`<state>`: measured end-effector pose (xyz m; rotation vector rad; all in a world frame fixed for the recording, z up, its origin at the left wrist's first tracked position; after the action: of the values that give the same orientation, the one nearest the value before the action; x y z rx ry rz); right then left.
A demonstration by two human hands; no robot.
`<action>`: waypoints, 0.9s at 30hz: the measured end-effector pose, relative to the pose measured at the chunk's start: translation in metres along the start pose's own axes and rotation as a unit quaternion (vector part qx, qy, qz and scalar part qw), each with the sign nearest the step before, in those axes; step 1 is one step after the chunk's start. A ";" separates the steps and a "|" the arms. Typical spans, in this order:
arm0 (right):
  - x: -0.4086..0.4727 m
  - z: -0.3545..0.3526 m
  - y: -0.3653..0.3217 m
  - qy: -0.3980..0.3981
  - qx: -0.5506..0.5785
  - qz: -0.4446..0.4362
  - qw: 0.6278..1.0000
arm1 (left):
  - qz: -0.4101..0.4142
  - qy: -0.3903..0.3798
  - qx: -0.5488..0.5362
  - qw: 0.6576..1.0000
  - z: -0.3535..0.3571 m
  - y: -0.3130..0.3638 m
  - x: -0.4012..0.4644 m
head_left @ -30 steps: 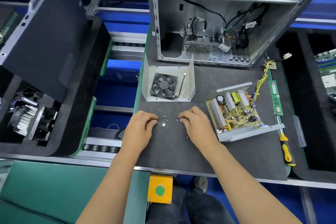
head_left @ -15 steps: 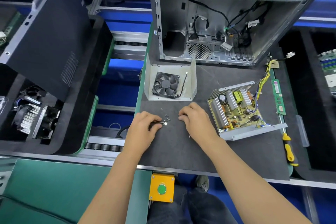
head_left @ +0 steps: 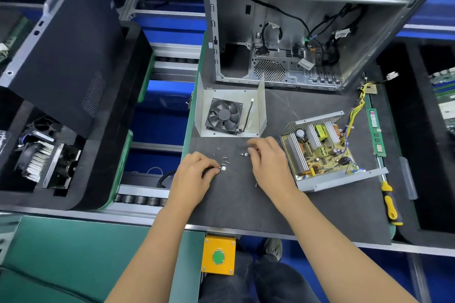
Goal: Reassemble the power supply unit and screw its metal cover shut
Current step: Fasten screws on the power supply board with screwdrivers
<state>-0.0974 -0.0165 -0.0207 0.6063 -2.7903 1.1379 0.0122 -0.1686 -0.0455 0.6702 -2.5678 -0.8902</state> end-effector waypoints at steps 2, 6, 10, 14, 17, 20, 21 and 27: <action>-0.004 -0.011 -0.002 0.026 0.000 -0.007 1.000 | 0.004 -0.003 0.002 1.000 0.000 0.001 -0.001; -0.014 -0.019 -0.004 0.027 0.010 -0.018 0.999 | -0.012 -0.012 -0.008 1.000 0.003 -0.002 -0.001; -0.027 -0.027 -0.008 0.022 0.022 -0.034 0.999 | -0.063 0.008 -0.035 0.997 0.001 -0.012 0.001; -0.045 -0.037 -0.010 0.023 0.037 -0.053 0.998 | -0.049 0.032 -0.019 0.998 0.000 -0.009 0.004; -0.055 -0.041 -0.006 0.024 0.045 -0.049 0.998 | -0.015 0.058 0.002 0.998 -0.003 0.001 0.003; -0.057 -0.047 0.003 0.044 0.059 -0.020 0.997 | 0.041 0.064 0.011 0.997 0.001 0.017 0.000; -0.057 -0.049 0.007 0.049 0.066 -0.007 0.997 | 0.055 0.059 0.013 0.997 0.004 0.020 0.000; -0.054 -0.046 0.006 0.046 0.040 -0.014 0.998 | 0.063 0.075 0.004 0.995 0.002 0.028 0.000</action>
<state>-0.0534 0.0369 -0.0026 0.5825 -2.6617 1.2449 0.0025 -0.1481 -0.0289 0.5494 -2.4502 -0.7587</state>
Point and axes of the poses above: each hand's wrist, its own x-axis towards the middle knuckle, its own z-axis out of the palm, y = z × x, the point moved 10 cm from there along x, towards the middle knuckle, and after that the axes turned 15 degrees about y, right-handed, at the moved point
